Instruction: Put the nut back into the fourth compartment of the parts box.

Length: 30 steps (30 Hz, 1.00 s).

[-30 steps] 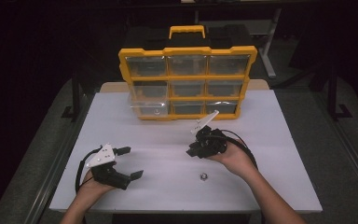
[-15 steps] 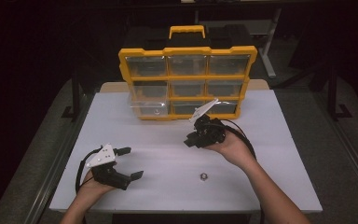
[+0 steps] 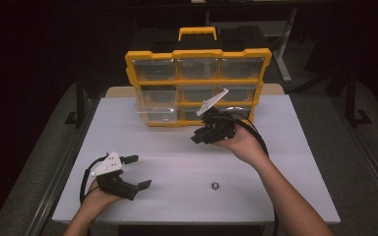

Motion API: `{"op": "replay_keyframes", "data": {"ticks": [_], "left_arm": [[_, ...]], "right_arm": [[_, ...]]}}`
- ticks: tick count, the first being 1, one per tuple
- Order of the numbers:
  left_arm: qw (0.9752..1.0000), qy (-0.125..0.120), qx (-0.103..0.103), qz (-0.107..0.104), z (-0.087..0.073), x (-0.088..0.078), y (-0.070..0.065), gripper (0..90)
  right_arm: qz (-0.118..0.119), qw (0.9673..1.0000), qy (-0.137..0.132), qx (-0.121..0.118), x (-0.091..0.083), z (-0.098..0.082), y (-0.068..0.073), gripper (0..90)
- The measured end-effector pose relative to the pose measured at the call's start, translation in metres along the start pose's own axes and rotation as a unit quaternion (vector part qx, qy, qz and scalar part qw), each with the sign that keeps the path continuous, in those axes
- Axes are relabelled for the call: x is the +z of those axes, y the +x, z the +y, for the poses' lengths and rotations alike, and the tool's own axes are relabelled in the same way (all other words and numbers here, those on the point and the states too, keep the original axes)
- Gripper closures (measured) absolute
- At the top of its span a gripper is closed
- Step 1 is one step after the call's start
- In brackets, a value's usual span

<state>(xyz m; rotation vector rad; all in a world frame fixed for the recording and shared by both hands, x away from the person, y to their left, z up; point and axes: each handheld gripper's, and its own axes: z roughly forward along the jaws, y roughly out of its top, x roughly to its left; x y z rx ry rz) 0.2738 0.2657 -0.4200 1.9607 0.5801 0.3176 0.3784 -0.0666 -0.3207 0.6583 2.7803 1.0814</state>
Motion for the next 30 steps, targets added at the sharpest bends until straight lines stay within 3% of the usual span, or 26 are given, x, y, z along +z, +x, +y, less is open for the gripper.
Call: {"op": "replay_keyframes", "data": {"ticks": [30], "left_arm": [[1.0000,0.002,0.003,-0.004,0.000,0.002,-0.002,2.0]], "right_arm": [[-0.012,0.9993,-0.037,0.003,-0.025,0.069,-0.016,69.2]]}}
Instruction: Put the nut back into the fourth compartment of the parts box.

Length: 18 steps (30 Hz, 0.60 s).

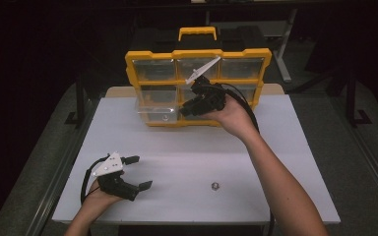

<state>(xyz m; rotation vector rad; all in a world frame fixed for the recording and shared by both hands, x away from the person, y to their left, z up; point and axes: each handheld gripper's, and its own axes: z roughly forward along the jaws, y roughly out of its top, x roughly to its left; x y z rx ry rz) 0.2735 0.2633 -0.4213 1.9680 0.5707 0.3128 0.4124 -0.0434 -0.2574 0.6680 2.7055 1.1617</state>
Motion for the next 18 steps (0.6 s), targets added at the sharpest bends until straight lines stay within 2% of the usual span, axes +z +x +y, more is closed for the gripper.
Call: {"op": "replay_keyframes", "data": {"ticks": [5,8,10,15,18], "left_arm": [[1.0000,-0.003,-0.004,-0.001,0.000,0.001,0.000,1.9],[1.0000,-0.003,0.003,0.000,0.000,-0.001,0.001,2.0],[1.0000,-0.003,-0.001,0.001,0.000,-0.001,0.000,2.0],[1.0000,-0.003,0.004,0.000,0.000,0.000,0.001,2.0],[1.0000,0.000,-0.005,0.000,0.000,-0.001,0.000,2.0]], "right_arm": [[-0.002,1.0000,-0.008,0.001,-0.003,0.012,-0.004,69.2],[-0.003,1.0000,-0.009,0.001,-0.002,0.018,-0.006,69.2],[-0.003,1.0000,-0.009,0.001,-0.001,0.023,-0.007,69.2],[-0.005,0.9999,-0.015,-0.002,0.004,0.032,-0.009,69.2],[-0.006,0.9999,-0.015,0.001,0.008,0.036,-0.010,69.2]]}}
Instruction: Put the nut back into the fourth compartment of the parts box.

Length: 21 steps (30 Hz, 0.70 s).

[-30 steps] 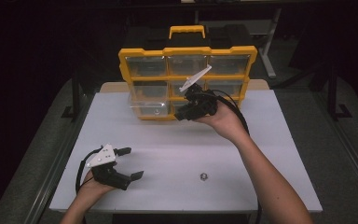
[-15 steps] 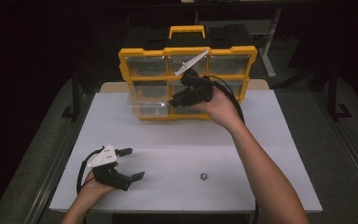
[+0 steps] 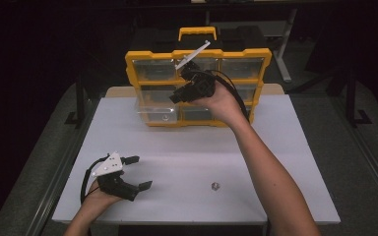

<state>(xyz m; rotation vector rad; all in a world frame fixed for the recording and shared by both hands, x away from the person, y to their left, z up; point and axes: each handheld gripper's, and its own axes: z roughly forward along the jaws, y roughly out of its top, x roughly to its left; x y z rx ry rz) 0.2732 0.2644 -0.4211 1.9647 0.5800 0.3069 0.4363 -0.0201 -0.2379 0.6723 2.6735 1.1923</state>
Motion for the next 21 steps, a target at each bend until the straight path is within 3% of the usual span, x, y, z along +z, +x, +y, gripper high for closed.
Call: {"op": "replay_keyframes", "data": {"ticks": [4,6,7,12,14,21], "left_arm": [[1.0000,-0.004,-0.002,-0.001,0.000,0.000,0.000,2.0],[1.0000,-0.002,0.003,-0.001,0.000,0.000,0.000,2.0],[1.0000,-0.002,0.003,-0.001,0.000,0.000,0.000,2.0],[1.0000,0.000,0.000,-0.002,0.000,0.000,0.000,2.0],[1.0000,-0.002,-0.001,-0.003,0.000,0.000,0.000,2.0],[1.0000,-0.001,0.003,-0.003,0.001,-0.001,0.000,2.0]], "right_arm": [[0.001,1.0000,-0.001,0.005,0.007,0.004,-0.002,69.1],[0.000,1.0000,-0.002,-0.007,0.011,0.005,-0.004,69.1],[0.002,1.0000,0.001,0.003,0.013,0.006,-0.003,69.1],[-0.001,0.9999,0.010,0.002,0.022,0.011,-0.003,69.1],[-0.006,0.9998,0.011,-0.015,0.027,0.012,-0.006,69.0],[-0.011,0.9995,0.025,-0.013,0.039,0.015,-0.008,68.8]]}}
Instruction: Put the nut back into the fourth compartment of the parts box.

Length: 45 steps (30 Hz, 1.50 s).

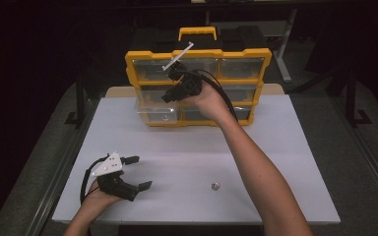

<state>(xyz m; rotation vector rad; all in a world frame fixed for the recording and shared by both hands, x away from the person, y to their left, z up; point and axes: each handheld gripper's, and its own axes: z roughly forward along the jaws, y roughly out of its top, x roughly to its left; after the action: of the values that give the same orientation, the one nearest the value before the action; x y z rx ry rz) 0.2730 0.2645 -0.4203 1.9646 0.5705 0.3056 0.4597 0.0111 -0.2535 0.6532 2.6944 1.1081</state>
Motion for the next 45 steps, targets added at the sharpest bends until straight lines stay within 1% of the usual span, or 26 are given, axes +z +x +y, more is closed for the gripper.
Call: {"op": "replay_keyframes", "data": {"ticks": [1,3,5,6,10,11,12,14,16,18,23,26,29,31,33,40,41,42,43,45], "left_arm": [[1.0000,0.001,0.004,0.000,0.000,0.000,0.001,2.0],[1.0000,0.001,0.003,0.000,0.000,0.000,0.000,2.0],[1.0000,0.001,0.003,-0.001,0.000,0.000,0.000,2.0],[1.0000,0.002,0.004,-0.001,0.000,0.000,0.000,2.0],[1.0000,0.002,0.005,-0.001,0.000,0.000,0.001,2.0],[1.0000,0.001,0.005,-0.001,0.000,0.000,0.000,2.0],[1.0000,0.000,0.005,-0.001,0.000,0.000,0.000,2.0],[1.0000,0.000,0.007,-0.001,0.000,0.001,0.000,2.0],[1.0000,0.000,0.006,-0.001,0.000,0.001,0.000,2.0],[1.0000,0.000,0.005,-0.001,0.000,0.001,0.000,2.0],[1.0000,0.001,0.001,-0.001,0.000,0.001,0.000,2.0],[1.0000,0.002,0.003,-0.002,0.000,0.001,0.000,2.0],[1.0000,0.003,0.006,-0.001,0.000,0.001,0.000,2.0],[1.0000,0.003,0.004,-0.001,0.000,0.001,0.000,2.0],[1.0000,0.003,0.004,-0.001,0.000,0.001,0.000,2.0],[1.0000,0.004,0.004,-0.001,0.000,0.001,0.000,2.0],[1.0000,0.004,0.001,-0.001,0.000,0.001,-0.001,2.0],[1.0000,0.004,0.001,-0.001,0.000,0.001,-0.001,2.0],[1.0000,0.005,0.000,-0.001,0.000,0.001,-0.001,2.0],[1.0000,0.005,0.000,-0.001,0.000,0.001,-0.001,2.0]], "right_arm": [[0.001,1.0000,0.004,0.004,0.001,0.000,0.000,68.6],[0.000,1.0000,0.006,-0.002,0.003,0.000,-0.001,67.6],[-0.001,1.0000,-0.001,0.000,0.002,0.000,-0.001,60.4],[0.000,1.0000,-0.005,0.007,0.000,0.000,0.000,57.0],[0.003,0.9998,-0.016,0.011,-0.005,-0.001,-0.001,46.6],[0.003,0.9998,-0.019,0.008,-0.006,-0.001,-0.002,44.6],[0.005,0.9998,-0.019,0.011,-0.008,-0.002,-0.002,43.1],[0.000,0.9997,-0.019,0.014,-0.012,-0.004,-0.002,39.6],[0.005,0.9996,-0.023,0.018,-0.016,-0.006,-0.002,37.0],[0.000,0.9995,-0.027,0.015,-0.020,-0.008,-0.001,33.9],[-0.002,0.9996,-0.027,0.008,-0.028,-0.017,0.002,30.8],[-0.004,0.9997,-0.024,0.007,-0.030,-0.023,0.004,28.3],[-0.008,0.9995,-0.029,0.005,-0.032,-0.031,0.008,25.9],[-0.011,0.9996,-0.028,0.002,-0.033,-0.037,0.009,25.2],[-0.008,0.9996,-0.027,0.004,-0.034,-0.042,0.010,24.9],[-0.008,0.9998,-0.016,0.006,-0.033,-0.062,0.013,22.5],[-0.007,0.9998,-0.016,0.009,-0.033,-0.066,0.014,22.4],[-0.006,0.9998,-0.017,0.007,-0.032,-0.069,0.014,22.3],[-0.003,0.9998,-0.018,0.012,-0.032,-0.073,0.015,22.2],[-0.002,0.9998,-0.016,0.011,-0.032,-0.080,0.017,22.1]]}}
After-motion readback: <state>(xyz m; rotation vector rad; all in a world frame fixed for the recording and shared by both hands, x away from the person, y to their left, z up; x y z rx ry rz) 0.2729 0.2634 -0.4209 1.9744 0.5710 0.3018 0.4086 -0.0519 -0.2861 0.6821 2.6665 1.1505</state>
